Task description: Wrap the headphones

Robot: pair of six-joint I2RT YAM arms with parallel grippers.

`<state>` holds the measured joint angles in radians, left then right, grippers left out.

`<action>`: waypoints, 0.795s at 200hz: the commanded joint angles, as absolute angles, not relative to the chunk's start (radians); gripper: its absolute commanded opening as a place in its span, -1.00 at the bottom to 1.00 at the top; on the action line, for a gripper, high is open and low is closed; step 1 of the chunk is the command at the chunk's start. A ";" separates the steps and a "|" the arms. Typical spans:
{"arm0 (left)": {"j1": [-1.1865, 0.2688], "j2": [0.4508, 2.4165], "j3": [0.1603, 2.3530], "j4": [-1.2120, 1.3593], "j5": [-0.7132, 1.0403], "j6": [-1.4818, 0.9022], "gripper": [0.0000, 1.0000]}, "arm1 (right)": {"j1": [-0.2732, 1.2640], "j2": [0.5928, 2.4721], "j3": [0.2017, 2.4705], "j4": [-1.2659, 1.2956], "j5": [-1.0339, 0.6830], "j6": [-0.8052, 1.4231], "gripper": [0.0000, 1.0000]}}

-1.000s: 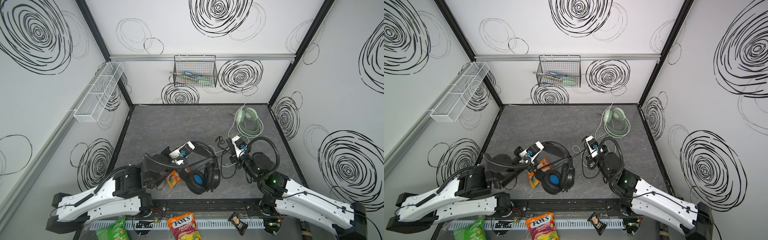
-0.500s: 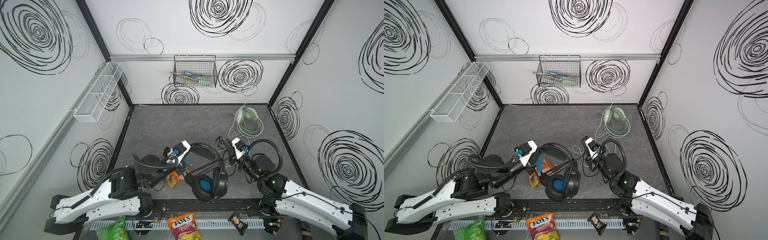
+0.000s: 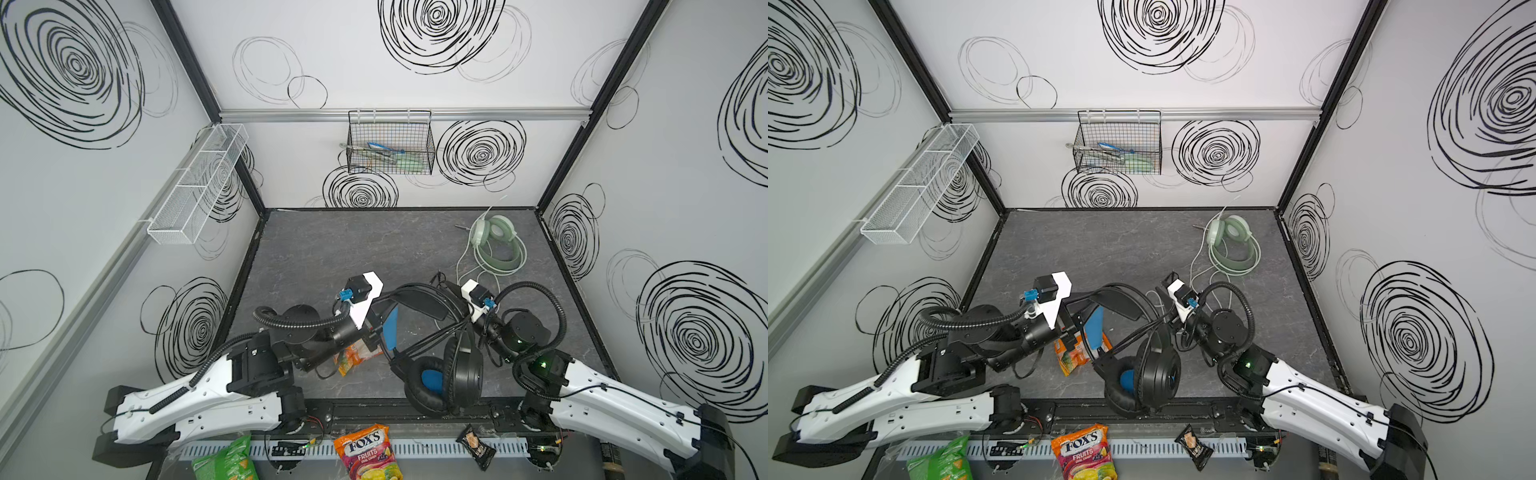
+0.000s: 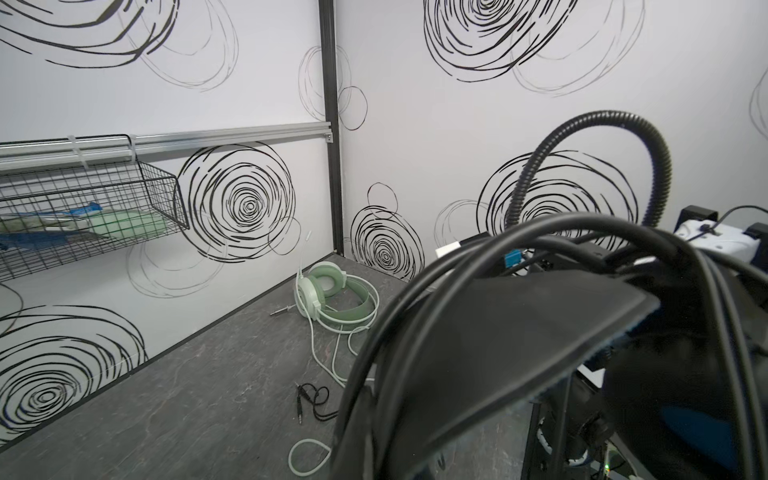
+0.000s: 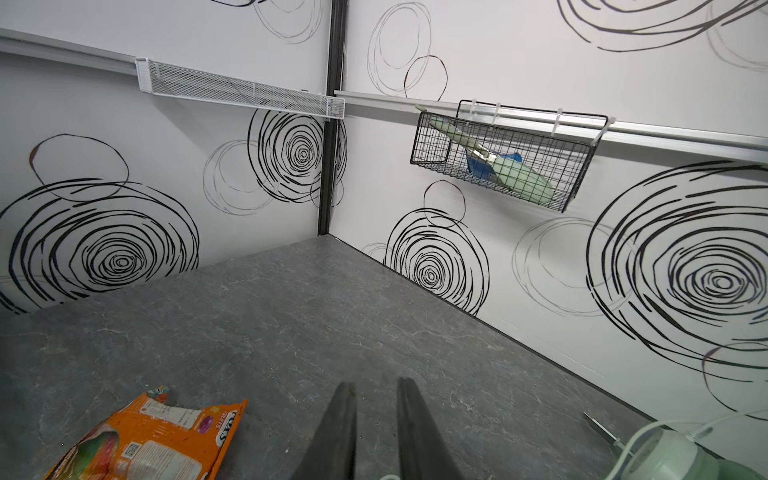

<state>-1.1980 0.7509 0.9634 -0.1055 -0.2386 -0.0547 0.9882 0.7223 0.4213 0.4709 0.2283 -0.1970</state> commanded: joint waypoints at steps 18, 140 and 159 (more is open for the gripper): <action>-1.182 0.758 1.038 0.146 -0.168 -0.182 -1.00 | 0.984 0.751 0.436 0.527 0.179 -0.174 -0.56; -1.093 0.821 1.034 0.416 -0.096 -0.377 -1.00 | 0.985 0.825 0.424 0.581 0.131 -0.092 -0.58; -1.089 0.834 1.026 0.457 -0.127 -0.390 -1.00 | 0.986 0.847 0.428 0.566 0.131 -0.072 -0.61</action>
